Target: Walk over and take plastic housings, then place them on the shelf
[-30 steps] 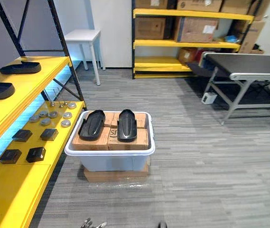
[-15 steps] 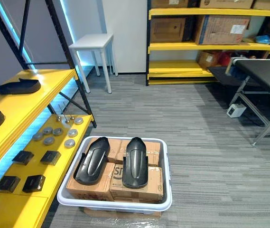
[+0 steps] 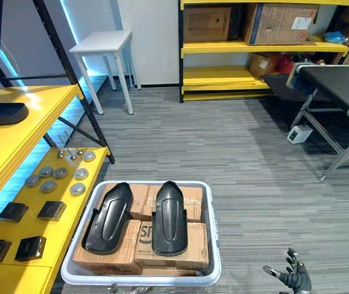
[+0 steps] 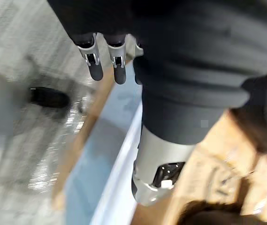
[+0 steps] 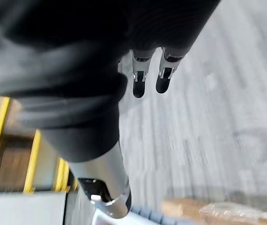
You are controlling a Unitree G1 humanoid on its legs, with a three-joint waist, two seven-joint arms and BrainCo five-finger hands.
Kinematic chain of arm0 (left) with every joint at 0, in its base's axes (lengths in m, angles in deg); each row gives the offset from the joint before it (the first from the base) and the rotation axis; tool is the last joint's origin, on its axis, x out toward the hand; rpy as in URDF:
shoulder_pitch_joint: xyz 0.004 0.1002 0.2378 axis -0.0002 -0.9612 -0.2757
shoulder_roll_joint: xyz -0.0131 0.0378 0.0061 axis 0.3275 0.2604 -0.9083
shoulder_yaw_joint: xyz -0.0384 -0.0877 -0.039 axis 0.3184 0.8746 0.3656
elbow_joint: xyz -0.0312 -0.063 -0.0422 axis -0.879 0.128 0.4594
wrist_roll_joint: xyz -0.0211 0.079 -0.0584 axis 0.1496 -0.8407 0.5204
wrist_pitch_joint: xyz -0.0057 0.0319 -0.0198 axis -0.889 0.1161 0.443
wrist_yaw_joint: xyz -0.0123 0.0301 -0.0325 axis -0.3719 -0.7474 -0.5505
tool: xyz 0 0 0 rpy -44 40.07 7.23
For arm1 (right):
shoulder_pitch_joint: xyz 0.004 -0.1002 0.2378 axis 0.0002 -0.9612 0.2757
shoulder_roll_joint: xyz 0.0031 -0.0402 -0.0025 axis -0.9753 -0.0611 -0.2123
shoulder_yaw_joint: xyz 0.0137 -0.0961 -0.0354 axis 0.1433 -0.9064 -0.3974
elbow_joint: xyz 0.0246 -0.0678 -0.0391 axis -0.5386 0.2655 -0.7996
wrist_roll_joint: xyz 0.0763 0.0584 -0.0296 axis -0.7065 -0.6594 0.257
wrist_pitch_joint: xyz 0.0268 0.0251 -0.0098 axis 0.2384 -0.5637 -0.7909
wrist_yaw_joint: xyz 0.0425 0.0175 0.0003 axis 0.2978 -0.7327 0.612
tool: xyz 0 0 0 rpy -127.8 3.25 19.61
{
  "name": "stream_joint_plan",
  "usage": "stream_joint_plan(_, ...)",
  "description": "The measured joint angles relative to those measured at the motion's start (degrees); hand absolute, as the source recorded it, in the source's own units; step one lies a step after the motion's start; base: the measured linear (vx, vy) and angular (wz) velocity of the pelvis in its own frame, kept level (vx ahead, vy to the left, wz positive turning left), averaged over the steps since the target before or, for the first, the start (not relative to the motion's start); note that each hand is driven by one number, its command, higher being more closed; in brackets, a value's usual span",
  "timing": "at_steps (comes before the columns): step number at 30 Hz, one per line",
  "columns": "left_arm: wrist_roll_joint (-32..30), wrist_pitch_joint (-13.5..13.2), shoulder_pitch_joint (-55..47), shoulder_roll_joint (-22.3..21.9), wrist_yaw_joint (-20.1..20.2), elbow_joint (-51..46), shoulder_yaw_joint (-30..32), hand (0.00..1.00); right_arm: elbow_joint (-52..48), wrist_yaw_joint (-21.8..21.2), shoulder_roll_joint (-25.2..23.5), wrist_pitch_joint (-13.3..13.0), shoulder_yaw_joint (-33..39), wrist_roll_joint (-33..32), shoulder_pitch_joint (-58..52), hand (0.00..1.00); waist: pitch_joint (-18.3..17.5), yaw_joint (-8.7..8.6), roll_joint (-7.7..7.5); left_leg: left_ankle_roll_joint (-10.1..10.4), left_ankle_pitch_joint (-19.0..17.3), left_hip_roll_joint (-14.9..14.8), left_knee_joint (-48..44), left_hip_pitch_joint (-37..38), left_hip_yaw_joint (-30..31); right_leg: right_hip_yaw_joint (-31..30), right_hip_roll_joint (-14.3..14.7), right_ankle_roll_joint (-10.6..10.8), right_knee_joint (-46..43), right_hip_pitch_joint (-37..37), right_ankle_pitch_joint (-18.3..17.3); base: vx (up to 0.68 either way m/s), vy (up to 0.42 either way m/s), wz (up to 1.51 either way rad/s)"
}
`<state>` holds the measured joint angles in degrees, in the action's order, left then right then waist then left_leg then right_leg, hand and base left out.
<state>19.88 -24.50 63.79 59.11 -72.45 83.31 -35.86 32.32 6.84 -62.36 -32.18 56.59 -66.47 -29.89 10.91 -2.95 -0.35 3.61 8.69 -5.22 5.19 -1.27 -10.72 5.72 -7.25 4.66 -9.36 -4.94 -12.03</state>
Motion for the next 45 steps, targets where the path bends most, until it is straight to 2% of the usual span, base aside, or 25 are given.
stream_joint_plan(4, -0.07, -0.44, 0.51, 0.05, -0.17, 0.26, -1.93, 0.0, -0.79, 0.93, -0.03, -0.92, -5.73, 1.1, 5.15, 0.0, 2.74, 0.6, 0.95, -0.14, 0.66, -0.05, -0.2, -2.87, 0.75, 0.5, 0.16, -0.1, -0.01, 2.22, 0.61, 0.0, -0.015, 0.09)
stream_joint_plan(6, -0.01, -0.54, 1.63, 0.43, -0.53, 0.54, -3.45, 0.0, -0.39, 2.36, 0.13, -0.93, -8.36, 1.44, 11.29, 0.0, 5.23, 0.82, 1.8, -0.56, 1.49, -0.03, -0.23, -5.38, 1.41, 1.19, 0.21, 0.16, 0.0, 4.29, 1.73, -0.06, 0.012, 0.12)
stream_joint_plan(8, 0.0, -0.58, 4.2, 0.34, -1.61, 0.53, -4.79, 0.0, 2.56, 4.52, 0.5, -0.96, -10.85, 2.16, 21.53, 0.0, 8.08, 2.39, 2.67, -1.12, 2.18, 0.19, -0.43, -8.21, 1.6, 1.19, -0.06, 0.46, -0.06, 7.08, 2.78, -0.14, 0.051, 0.07)
stream_joint_plan(10, 0.06, -0.97, 5.75, 0.43, -2.42, 0.08, -5.83, 0.0, 6.37, 7.22, 0.57, -0.96, -12.1, 2.35, 29.69, 0.0, 9.99, 3.17, 3.35, -1.52, 2.46, 0.76, -1.12, -10.52, 2.57, 1.76, -0.51, 0.55, -0.14, 8.56, 3.07, -0.14, 0.061, 0.24)
stream_joint_plan(12, 0.22, -1.36, 7.42, 0.22, -3.37, -0.63, -7.83, 0.0, 10.6, 10.19, 1.32, -0.75, -12.23, 3.26, 37.12, 0.0, 12.34, 4.4, 4.69, -1.96, 2.77, 1.21, -1.49, -12.21, 3.97, 2.98, -1.05, 0.63, -0.5, 9.41, 3.11, -0.09, 0.042, 0.33)
stream_joint_plan(15, 1.47, -1.86, 7.57, 0.08, -4.05, -1.75, -8.44, 0.0, 13.61, 13.35, 1.45, -0.51, -11.92, 4.57, 43.19, 0.0, 13.84, 5.38, 5.55, -2.51, 3.17, 1.74, -1.97, -14.37, 4.55, 3.03, -1.49, 0.63, -1.38, 11.34, 3.1, -0.04, 0.032, 0.15)
stream_joint_plan(19, 3.08, -2.67, 7.63, 0.39, -4.34, -2.97, -10.49, 0.0, 21.32, 16.89, 2.75, 0.5, -9.57, 4.52, 52.49, 0.0, 15.13, 5.86, 6.16, -2.72, 3.11, 2.36, -3.35, -16.26, 4.79, 2.98, -2.02, 0.63, -1.71, 12.56, 3.11, -0.01, 0.017, 0.05)
stream_joint_plan(24, 4.51, -3.1, 9.18, 0.3, -4.47, -2.47, -12.44, 0.0, 32.21, 18.29, 7.19, 1.65, -8.59, 4.45, 62.63, 0.0, 15.93, 7.36, 7.53, -2.72, 3.11, 2.14, -3.87, -18.11, 5.06, 2.94, -1.65, 0.63, -2.18, 14.35, 3.11, -0.01, -0.003, 0.0)
stream_joint_plan(25, 4.63, -3.22, 9.19, 0.26, -4.6, -2.35, -12.47, 0.0, 34.47, 18.69, 7.07, 2.2, -7.74, 4.59, 64.6, 1.0, 15.94, 7.41, 7.58, -2.73, 3.13, 2.08, -3.89, -18.58, 5.06, 2.87, -1.57, 0.63, -2.24, 14.89, 3.11, 0.0, 0.0, 0.0)
stream_joint_plan(27, 5.75, -3.37, 10.57, 0.33, -5.74, -1.14, -13.42, 0.0, 39.76, 21.36, 7.15, 3.78, -5.86, 5.63, 69.8, 1.0, 16.02, 7.54, 7.66, -2.84, 3.25, 1.82, -3.9, -19.68, 5.02, 2.76, -1.34, 0.56, -2.35, 16.03, 3.22, 0.0, -0.018, -0.03)
stream_joint_plan(30, 6.98, -3.52, 11.86, 0.42, -6.69, 0.05, -14.42, 0.0, 44.39, 21.82, 8.95, 6.15, -5.34, 6.88, 73.86, 1.0, 16.02, 7.69, 7.66, -2.83, 3.24, 1.74, -3.85, -19.64, 4.85, 2.56, -1.24, 0.4, -2.31, 16.08, 3.39, 0.01, -0.007, -0.01)
stream_joint_plan(33, 7.71, -3.63, 12.64, 0.36, -6.75, 0.05, -14.55, 0.0, 46.3, 19.66, 10.23, 6.88, -7.59, 7.1, 74.8, 1.0, 16.03, 7.95, 7.65, -2.81, 3.23, 1.46, -3.78, -19.64, 4.83, 2.47, -0.96, 0.29, -2.21, 16.08, 3.5, 0.0, 0.0, 0.0)
stream_joint_plan(36, 7.96, -3.6, 13.09, 0.19, -6.74, -0.06, -14.54, 0.0, 46.44, 15.26, 9.95, 8.31, -12.84, 7.33, 75.39, 1.0, 16.07, 7.94, 7.58, -2.79, 3.22, 0.87, -3.71, -19.32, 4.68, 2.06, -0.41, -0.13, -2.21, 15.96, 3.84, 0.0, -0.016, -0.04)
stream_joint_plan(40, 8.21, -3.1, 12.81, 0.01, -6.8, -1.36, -13.02, 0.0, 45.69, 11.03, 7.76, 10.05, -16.71, 12.12, 75.1, 1.0, 16.45, 7.78, 6.94, -2.62, 3.33, 0.33, -2.88, -16.96, 3.96, 0.88, -0.1, -0.22, -2.14, 14.45, 3.93, -0.01, -0.027, -0.1)
stream_joint_plan(42, 8.94, -2.82, 11.82, -0.33, -6.97, -4.97, -12.15, 0.0, 44.65, 9.53, 7.09, 10.72, -17.58, 16.32, 74.94, 1.0, 16.52, 7.42, 6.77, -2.38, 3.51, 0.28, -2.23, -15.64, 3.99, 0.9, -0.06, -0.22, -2.1, 13.31, 3.93, -0.02, -0.011, 0.01)
stream_joint_plan(45, 9.16, -2.91, 8.02, -0.57, -7.71, -18.51, -12.16, 0.0, 36.67, 9.02, 7.74, 11.38, -17.07, 23.51, 72.18, 1.0, 16.22, 7.19, 6.22, -2.1, 4.49, 0.41, -0.26, -13.95, 3.88, 0.91, -0.07, -0.15, -2.03, 12.56, 3.98, -0.04, -0.017, -0.01)
